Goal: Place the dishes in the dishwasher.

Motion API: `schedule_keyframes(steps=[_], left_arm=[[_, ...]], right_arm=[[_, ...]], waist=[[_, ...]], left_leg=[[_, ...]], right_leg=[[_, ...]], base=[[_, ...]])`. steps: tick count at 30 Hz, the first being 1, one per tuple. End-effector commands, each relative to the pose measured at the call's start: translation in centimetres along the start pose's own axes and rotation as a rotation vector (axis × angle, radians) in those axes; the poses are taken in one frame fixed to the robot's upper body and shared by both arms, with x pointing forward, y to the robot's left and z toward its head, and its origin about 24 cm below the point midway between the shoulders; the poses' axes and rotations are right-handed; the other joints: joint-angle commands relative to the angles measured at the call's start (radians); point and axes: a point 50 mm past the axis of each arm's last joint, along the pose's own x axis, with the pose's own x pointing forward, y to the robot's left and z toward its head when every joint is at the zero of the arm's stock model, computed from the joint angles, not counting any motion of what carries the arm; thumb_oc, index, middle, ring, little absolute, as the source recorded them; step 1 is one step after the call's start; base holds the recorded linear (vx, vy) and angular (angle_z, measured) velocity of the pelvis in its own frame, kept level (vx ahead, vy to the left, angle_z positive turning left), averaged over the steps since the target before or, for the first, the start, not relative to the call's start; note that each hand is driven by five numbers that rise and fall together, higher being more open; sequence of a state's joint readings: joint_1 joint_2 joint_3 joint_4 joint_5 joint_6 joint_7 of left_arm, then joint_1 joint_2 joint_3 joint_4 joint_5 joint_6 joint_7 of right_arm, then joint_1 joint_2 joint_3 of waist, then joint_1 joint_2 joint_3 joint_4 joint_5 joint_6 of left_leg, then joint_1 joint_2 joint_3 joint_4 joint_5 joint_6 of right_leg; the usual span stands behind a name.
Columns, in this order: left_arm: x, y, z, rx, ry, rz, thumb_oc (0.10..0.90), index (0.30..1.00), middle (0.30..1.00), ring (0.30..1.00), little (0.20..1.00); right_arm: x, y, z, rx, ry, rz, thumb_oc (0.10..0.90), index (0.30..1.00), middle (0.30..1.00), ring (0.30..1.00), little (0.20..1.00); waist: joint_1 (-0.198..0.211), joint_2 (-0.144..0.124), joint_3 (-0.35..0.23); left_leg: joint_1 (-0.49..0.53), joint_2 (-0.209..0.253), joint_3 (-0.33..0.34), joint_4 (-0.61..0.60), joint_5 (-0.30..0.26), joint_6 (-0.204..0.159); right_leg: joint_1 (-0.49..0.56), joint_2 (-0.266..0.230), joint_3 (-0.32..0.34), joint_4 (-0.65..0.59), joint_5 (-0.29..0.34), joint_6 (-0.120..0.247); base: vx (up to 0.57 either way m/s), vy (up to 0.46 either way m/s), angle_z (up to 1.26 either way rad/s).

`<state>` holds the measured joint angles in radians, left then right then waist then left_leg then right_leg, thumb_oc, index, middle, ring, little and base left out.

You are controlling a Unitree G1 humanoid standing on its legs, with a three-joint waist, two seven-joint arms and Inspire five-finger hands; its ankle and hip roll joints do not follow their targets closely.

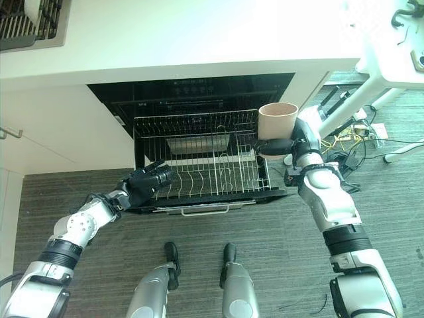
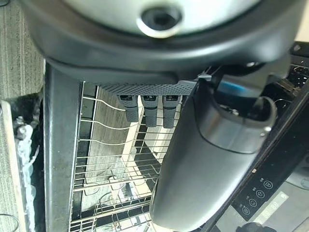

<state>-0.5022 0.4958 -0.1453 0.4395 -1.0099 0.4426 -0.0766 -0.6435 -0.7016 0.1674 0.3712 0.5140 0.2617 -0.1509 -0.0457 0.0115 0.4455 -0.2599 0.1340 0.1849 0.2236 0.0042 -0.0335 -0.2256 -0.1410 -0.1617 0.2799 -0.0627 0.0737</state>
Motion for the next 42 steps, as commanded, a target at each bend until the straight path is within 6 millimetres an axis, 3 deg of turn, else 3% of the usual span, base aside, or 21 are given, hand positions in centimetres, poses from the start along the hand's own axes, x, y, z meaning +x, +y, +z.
schedule_keyframes(steps=[1,7,15,19,24,34,42], left_arm=[[0.0,-1.0,-0.3,0.033,0.035,-0.049,0.8,0.9,0.9,0.9,0.9],[0.1,-0.5,-0.8,0.087,0.083,-0.012,0.8,0.9,0.9,0.9,0.9],[-0.3,0.4,-2.5,0.209,0.169,0.018,0.8,0.9,0.9,0.9,0.9],[-0.8,0.5,-3.2,0.256,0.207,-0.004,0.8,0.9,0.9,0.9,0.9],[-0.3,-1.1,-2.0,0.272,0.183,-0.059,0.8,0.9,0.9,0.9,0.9],[-0.2,-2.4,-0.6,0.265,0.147,-0.095,0.8,0.9,0.9,0.9,0.9],[-0.4,-3.0,0.1,0.256,0.12,-0.106,0.8,0.9,0.9,0.9,0.9]], right_arm=[[0.3,-1.6,5.6,-0.045,-0.184,-0.015,0.4,0.3,0.3,0.3,0.3],[1.7,-2.3,5.5,-0.083,-0.102,-0.002,0.4,0.3,0.3,0.3,0.3],[3.2,-3.8,7.3,-0.078,-0.027,-0.032,0.4,0.3,0.3,0.3,0.3],[3.8,-4.5,7.9,-0.052,0.016,-0.06,0.4,0.3,0.3,0.3,0.3],[4.7,-4.8,8.2,-0.001,0.076,-0.136,0.4,0.3,0.3,0.3,0.3],[4.7,-6.0,7.2,0.03,0.143,-0.245,0.4,0.3,0.3,0.3,0.3],[4.5,-6.8,7.0,-0.049,0.163,-0.297,0.4,0.3,0.3,0.3,0.3]], waist=[[0.023,-0.005,-0.076],[0.048,-0.002,-0.065],[0.089,0.012,-0.04],[0.112,0.034,-0.024],[0.13,0.069,0.016],[0.127,0.106,0.067],[0.124,0.113,0.074]], left_leg=[[0.016,0.048,-0.046,0.076,-0.144,-0.07],[0.011,0.04,-0.053,0.076,-0.143,-0.07],[-0.004,0.023,-0.072,0.076,-0.144,-0.069],[-0.017,0.009,-0.083,0.076,-0.142,-0.068],[-0.043,-0.013,-0.099,0.076,-0.141,-0.058],[-0.072,-0.026,-0.096,0.076,-0.14,-0.047],[-0.082,-0.024,-0.086,0.076,-0.138,-0.046]], right_leg=[[0.004,-0.036,-0.008,0.02,-0.092,0.043],[0.001,-0.039,-0.022,0.02,-0.092,0.043],[-0.009,-0.044,-0.044,0.02,-0.091,0.043],[-0.02,-0.049,-0.057,0.02,-0.087,0.041],[-0.049,-0.055,-0.061,0.02,-0.078,0.043],[-0.085,-0.06,-0.054,0.02,-0.06,0.05],[-0.099,-0.062,-0.049,0.02,-0.052,0.055]], base=[[0.0,-0.016,0.04],[-0.01,-0.017,0.04],[-0.03,-0.021,0.07],[-0.02,-0.002,0.04],[-0.02,0.014,0.1],[-0.01,0.013,0.01],[-0.01,0.01,-0.01]])
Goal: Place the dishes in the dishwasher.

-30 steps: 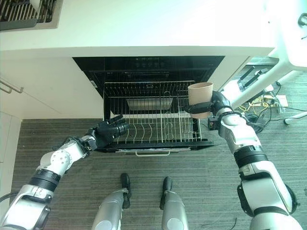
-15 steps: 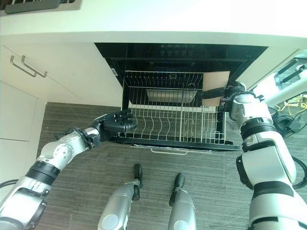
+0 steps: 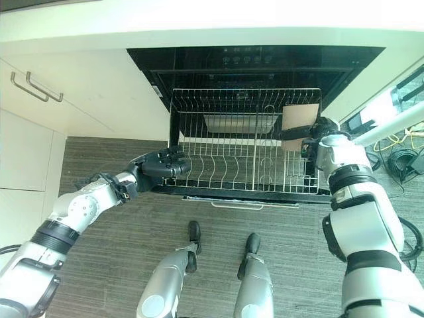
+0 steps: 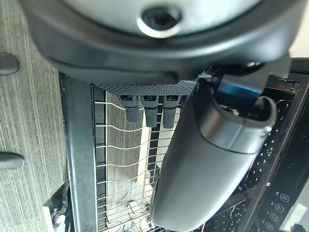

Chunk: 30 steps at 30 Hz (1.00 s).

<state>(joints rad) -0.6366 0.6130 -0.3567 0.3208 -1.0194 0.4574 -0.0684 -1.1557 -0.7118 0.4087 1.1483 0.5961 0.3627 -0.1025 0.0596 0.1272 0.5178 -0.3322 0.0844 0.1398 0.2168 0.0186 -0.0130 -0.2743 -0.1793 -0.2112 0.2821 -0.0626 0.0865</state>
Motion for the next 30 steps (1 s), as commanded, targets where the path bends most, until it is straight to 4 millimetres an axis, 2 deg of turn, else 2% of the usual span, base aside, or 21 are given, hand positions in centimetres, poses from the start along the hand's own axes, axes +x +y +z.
schedule_keyframes(steps=[1,6,12,13,14,30], left_arm=[[-0.9,0.4,-3.1,-0.026,0.103,0.002,0.8,0.9,0.9,0.9,0.9],[-1.0,0.4,-3.4,-0.028,0.106,0.0,0.8,0.9,0.9,0.9,0.9],[-1.1,0.4,-3.2,-0.034,0.099,0.0,0.8,0.9,0.9,0.9,0.9],[-1.1,0.4,-3.2,-0.034,0.1,-0.001,0.8,0.9,0.9,0.9,0.9],[-1.1,0.4,-3.2,-0.034,0.099,-0.001,0.8,0.9,0.9,0.9,0.9],[-1.9,0.8,-3.6,-0.05,0.083,0.011,0.8,0.9,0.9,0.9,0.9]], right_arm=[[-1.3,-2.9,5.6,-0.005,-0.177,-0.121,0.4,0.3,0.3,0.3,0.3],[-1.4,-3.9,5.5,-0.021,-0.153,-0.19,0.4,0.3,0.3,0.3,0.3],[-1.4,-3.6,5.5,-0.049,-0.142,-0.166,0.4,0.3,0.3,0.3,0.3],[-1.3,-3.4,5.4,-0.045,-0.138,-0.147,0.729,0.794,0.794,0.794,0.794],[-1.3,-3.3,5.3,-0.047,-0.137,-0.143,0.8,0.9,0.9,0.9,0.9],[-2.4,-3.3,7.8,-0.105,-0.205,-0.126,0.8,0.9,0.9,0.9,0.9]], waist=[[0.018,-0.002,0.002],[0.022,-0.003,0.002],[0.025,-0.003,0.002],[0.026,-0.003,0.002],[0.026,-0.003,0.002],[0.022,-0.018,0.002]], left_leg=[[-0.012,0.025,-0.04,0.083,-0.152,-0.066],[-0.013,0.026,-0.037,0.083,-0.15,-0.066],[-0.015,0.027,-0.034,0.083,-0.15,-0.065],[-0.013,0.027,-0.033,0.083,-0.15,-0.066],[-0.012,0.028,-0.032,0.083,-0.15,-0.066],[0.003,0.033,-0.024,0.083,-0.149,-0.068]], right_leg=[[-0.052,-0.023,0.001,0.018,-0.052,0.042],[-0.053,-0.024,-0.003,0.018,-0.048,0.046],[-0.055,-0.023,-0.004,0.018,-0.048,0.045],[-0.052,-0.023,-0.005,0.018,-0.048,0.045],[-0.052,-0.024,-0.006,0.018,-0.049,0.045],[-0.033,-0.021,-0.01,0.018,-0.05,0.043]], base=[[-0.03,0.006,-0.01],[-0.01,-0.001,-0.01],[-0.02,0.001,0.0],[0.0,0.0,0.0],[0.0,0.0,0.0],[0.0,0.0,0.0]])
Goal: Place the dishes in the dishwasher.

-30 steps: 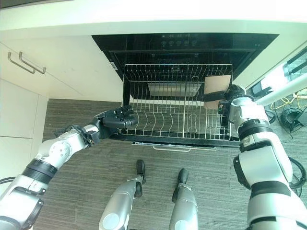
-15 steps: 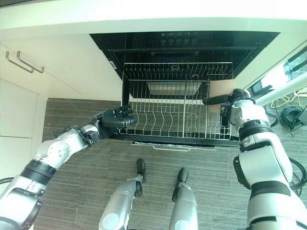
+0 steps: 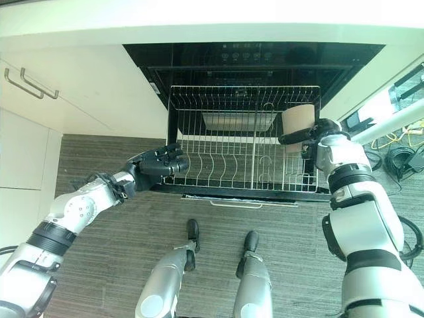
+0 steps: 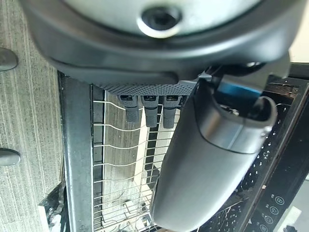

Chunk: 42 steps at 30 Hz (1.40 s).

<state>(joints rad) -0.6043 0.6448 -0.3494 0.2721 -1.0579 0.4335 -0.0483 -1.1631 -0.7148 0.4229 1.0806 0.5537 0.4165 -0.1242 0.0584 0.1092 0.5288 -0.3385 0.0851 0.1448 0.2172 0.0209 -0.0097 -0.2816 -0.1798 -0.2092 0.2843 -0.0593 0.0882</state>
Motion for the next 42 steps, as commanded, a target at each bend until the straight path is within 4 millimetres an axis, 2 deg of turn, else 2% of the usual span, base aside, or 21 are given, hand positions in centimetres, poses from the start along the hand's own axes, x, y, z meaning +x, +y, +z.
schedule_keyframes(steps=[1,5,9,15,19,24,26,27,28,31,34,37,41,42], left_arm=[[-1.4,0.7,-3.9,-0.039,0.114,0.01,0.8,0.9,0.9,0.9,0.9],[-1.9,1.2,-4.2,-0.065,0.095,0.042,0.8,0.9,0.9,0.9,0.9],[-2.4,1.5,-4.9,-0.078,0.091,0.064,0.8,0.9,0.9,0.9,0.9],[-3.0,1.6,-5.8,-0.104,0.072,0.085,0.8,0.9,0.9,0.9,0.9],[-3.4,1.6,-5.8,-0.119,0.029,0.106,0.8,0.9,0.9,0.9,0.9],[-3.9,1.6,-5.8,-0.13,-0.039,0.141,0.8,0.9,0.9,0.9,0.9],[-3.9,1.4,-6.2,-0.127,-0.049,0.153,0.8,0.9,0.9,0.9,0.9],[-3.8,1.1,-6.3,-0.131,-0.065,0.167,0.8,0.9,0.9,0.9,0.9],[-3.8,1.0,-6.4,-0.134,-0.075,0.172,0.8,0.9,0.9,0.9,0.9],[-4.1,1.0,-6.0,-0.137,-0.125,0.2,0.8,0.9,0.9,0.9,0.9],[-4.6,0.9,-4.7,-0.135,-0.211,0.219,0.8,0.9,0.9,0.9,0.9],[-6.1,0.3,-2.6,-0.15,-0.411,0.217,0.8,0.9,0.9,0.9,0.9],[-8.3,0.3,-1.8,-0.143,-0.601,0.259,0.8,0.9,0.9,0.9,0.9],[-9.7,0.8,-1.3,-0.108,-0.686,0.298,0.8,0.9,0.9,0.9,0.9]], right_arm=[[-2.0,-4.3,6.5,-0.038,-0.186,-0.115,0.8,0.9,0.9,0.9,0.9],[-2.6,-4.0,6.6,-0.026,-0.198,-0.057,0.8,0.9,0.9,0.9,0.9],[-3.0,-4.9,6.0,-0.04,-0.197,-0.056,0.8,0.9,0.9,0.9,0.9],[-4.1,-5.3,6.9,-0.002,-0.293,-0.057,0.8,0.9,0.9,0.9,0.9],[-4.8,-4.9,6.7,0.045,-0.353,-0.029,0.8,0.9,0.9,0.9,0.9],[-6.3,-4.4,4.8,0.111,-0.451,-0.011,0.8,0.9,0.9,0.9,0.9],[-7.1,-3.7,3.4,0.143,-0.502,-0.002,0.8,0.9,0.9,0.9,0.9],[-8.1,-2.4,1.7,0.169,-0.536,0.03,0.8,0.9,0.9,0.9,0.9],[-8.3,-2.2,1.2,0.182,-0.548,0.037,0.8,0.9,0.9,0.9,0.9],[-9.8,-1.0,-1.4,0.263,-0.604,0.058,0.8,0.9,0.9,0.9,0.9],[-11.4,-0.2,-2.4,0.298,-0.669,0.078,0.8,0.9,0.9,0.9,0.9],[-12.9,-0.3,-4.1,0.378,-0.739,0.063,0.8,0.9,0.9,0.9,0.9],[-14.8,-0.3,-4.8,0.368,-0.842,0.07,0.8,0.9,0.9,0.9,0.9],[-15.3,-0.5,-5.0,0.378,-0.872,0.09,0.8,0.9,0.9,0.9,0.9]], waist=[[0.022,-0.002,-0.01],[0.006,-0.015,-0.014],[-0.005,-0.031,-0.02],[-0.019,-0.042,-0.035],[-0.032,-0.053,-0.051],[-0.056,-0.068,-0.08],[-0.07,-0.077,-0.099],[-0.085,-0.086,-0.119],[-0.089,-0.089,-0.126],[-0.107,-0.097,-0.159],[-0.116,-0.094,-0.19],[-0.116,-0.092,-0.229],[-0.11,-0.095,-0.264],[-0.101,-0.098,-0.279]], left_leg=[[0.011,0.033,-0.028,0.083,-0.152,-0.071],[0.02,0.04,-0.018,0.083,-0.153,-0.071],[0.029,0.048,-0.007,0.083,-0.153,-0.068],[0.045,0.055,0.004,0.083,-0.158,-0.064],[0.059,0.061,0.011,0.083,-0.164,-0.064],[0.088,0.069,0.019,0.083,-0.172,-0.061],[0.106,0.072,0.021,0.083,-0.176,-0.06],[0.126,0.079,0.025,0.083,-0.18,-0.059],[0.133,0.081,0.027,0.083,-0.182,-0.059],[0.164,0.09,0.032,0.083,-0.188,-0.056],[0.179,0.097,0.036,0.083,-0.188,-0.056],[0.206,0.109,0.04,0.083,-0.193,-0.057],[0.222,0.125,0.039,0.083,-0.193,-0.067],[0.227,0.133,0.038,0.083,-0.193,-0.075]], right_leg=[[-0.024,-0.02,-0.011,0.016,-0.054,0.041],[-0.017,-0.013,-0.008,0.016,-0.056,0.037],[-0.01,-0.008,-0.004,0.016,-0.058,0.034],[0.007,0.001,0.005,0.016,-0.067,0.026],[0.02,0.006,0.008,0.016,-0.073,0.023],[0.053,0.012,0.009,0.016,-0.085,0.018],[0.074,0.015,0.008,0.016,-0.092,0.015],[0.096,0.016,0.008,0.016,-0.099,0.014],[0.103,0.017,0.009,0.016,-0.101,0.014],[0.137,0.02,0.009,0.016,-0.112,0.013],[0.152,0.024,0.009,0.016,-0.116,0.011],[0.181,0.027,0.004,0.016,-0.13,0.01],[0.204,0.033,-0.001,0.016,-0.146,0.003],[0.214,0.036,-0.008,0.016,-0.156,-0.001]], base=[[0.0,0.0,0.0],[-0.01,0.009,0.0],[-0.02,-0.005,-0.05],[0.0,0.0,-0.05],[0.01,0.007,0.0],[0.02,0.01,0.0],[0.05,-0.009,0.0],[0.06,-0.024,0.02],[0.07,-0.034,0.06],[0.06,-0.05,-0.03],[0.06,-0.048,0.0],[0.09,-0.063,0.01],[0.07,-0.102,0.03],[0.06,-0.131,0.01]])
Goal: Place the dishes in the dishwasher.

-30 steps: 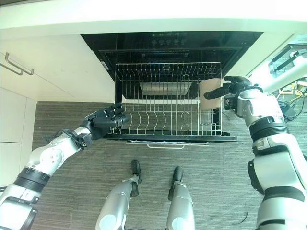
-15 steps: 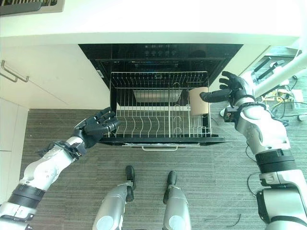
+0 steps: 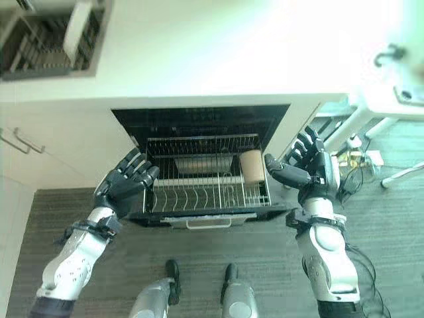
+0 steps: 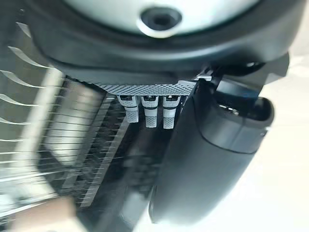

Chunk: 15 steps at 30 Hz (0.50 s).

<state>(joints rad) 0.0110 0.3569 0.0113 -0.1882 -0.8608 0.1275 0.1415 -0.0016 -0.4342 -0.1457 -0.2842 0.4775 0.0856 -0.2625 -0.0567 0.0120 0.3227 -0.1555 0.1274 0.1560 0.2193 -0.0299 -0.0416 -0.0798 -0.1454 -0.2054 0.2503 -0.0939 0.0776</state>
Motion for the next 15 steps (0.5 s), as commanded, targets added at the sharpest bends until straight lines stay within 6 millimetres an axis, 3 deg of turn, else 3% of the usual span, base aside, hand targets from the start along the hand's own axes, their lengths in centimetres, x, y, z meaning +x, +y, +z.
schedule_keyframes(steps=[1,8,11,13,14,15], left_arm=[[0.0,-0.6,5.1,0.091,-0.323,-0.065,0.8,0.9,0.9,0.9,0.9],[-2.6,1.2,7.3,0.176,-0.497,0.013,0.8,0.9,0.9,0.9,0.9],[-3.2,1.5,7.5,0.185,-0.514,0.025,0.8,0.9,0.9,0.9,0.9],[-3.4,1.6,7.7,0.181,-0.526,0.034,0.8,0.9,0.9,0.9,0.9],[-3.6,1.6,7.4,0.172,-0.519,0.024,0.8,0.9,0.9,0.9,0.9],[-3.7,1.6,7.4,0.174,-0.523,0.021,0.8,0.9,0.9,0.9,0.9]], right_arm=[[0.8,0.3,6.0,-0.014,-0.36,0.087,0.8,0.9,0.9,0.9,0.9],[-0.4,0.3,6.1,-0.003,-0.379,0.149,0.8,0.9,0.9,0.9,0.9],[-0.4,0.1,6.2,-0.012,-0.37,0.15,0.8,0.9,0.9,0.9,0.9],[-0.1,-0.1,6.3,-0.026,-0.358,0.148,0.8,0.9,0.9,0.9,0.9],[0.4,0.1,6.4,-0.036,-0.367,0.138,0.8,0.9,0.9,0.9,0.9],[0.4,0.0,6.4,-0.04,-0.371,0.134,0.8,0.9,0.9,0.9,0.9]], waist=[[0.017,-0.002,-0.077],[0.049,-0.005,-0.103],[0.066,-0.017,-0.099],[0.084,-0.029,-0.083],[0.086,-0.023,-0.08],[0.083,-0.021,-0.083]], left_leg=[[0.045,0.093,0.025,0.081,-0.143,-0.045],[0.052,0.09,0.013,0.081,-0.135,-0.057],[0.068,0.045,0.02,0.081,-0.109,-0.059],[0.063,0.019,-0.018,0.081,-0.091,-0.056],[0.056,0.074,-0.048,0.081,-0.093,-0.067],[0.054,0.094,-0.056,0.081,-0.091,-0.073]], right_leg=[[0.015,0.003,-0.015,0.05,-0.124,0.008],[0.027,0.009,-0.034,0.05,-0.142,-0.007],[0.028,-0.006,-0.027,0.05,-0.138,-0.014],[0.036,-0.016,-0.009,0.05,-0.132,-0.015],[0.035,-0.016,0.007,0.05,-0.127,-0.008],[0.033,-0.019,0.012,0.05,-0.126,-0.004]], base=[[0.06,-0.143,0.06],[0.06,-0.092,0.13],[0.05,-0.022,0.18],[0.05,0.269,0.26],[0.04,0.57,0.22],[0.05,0.643,0.1]])
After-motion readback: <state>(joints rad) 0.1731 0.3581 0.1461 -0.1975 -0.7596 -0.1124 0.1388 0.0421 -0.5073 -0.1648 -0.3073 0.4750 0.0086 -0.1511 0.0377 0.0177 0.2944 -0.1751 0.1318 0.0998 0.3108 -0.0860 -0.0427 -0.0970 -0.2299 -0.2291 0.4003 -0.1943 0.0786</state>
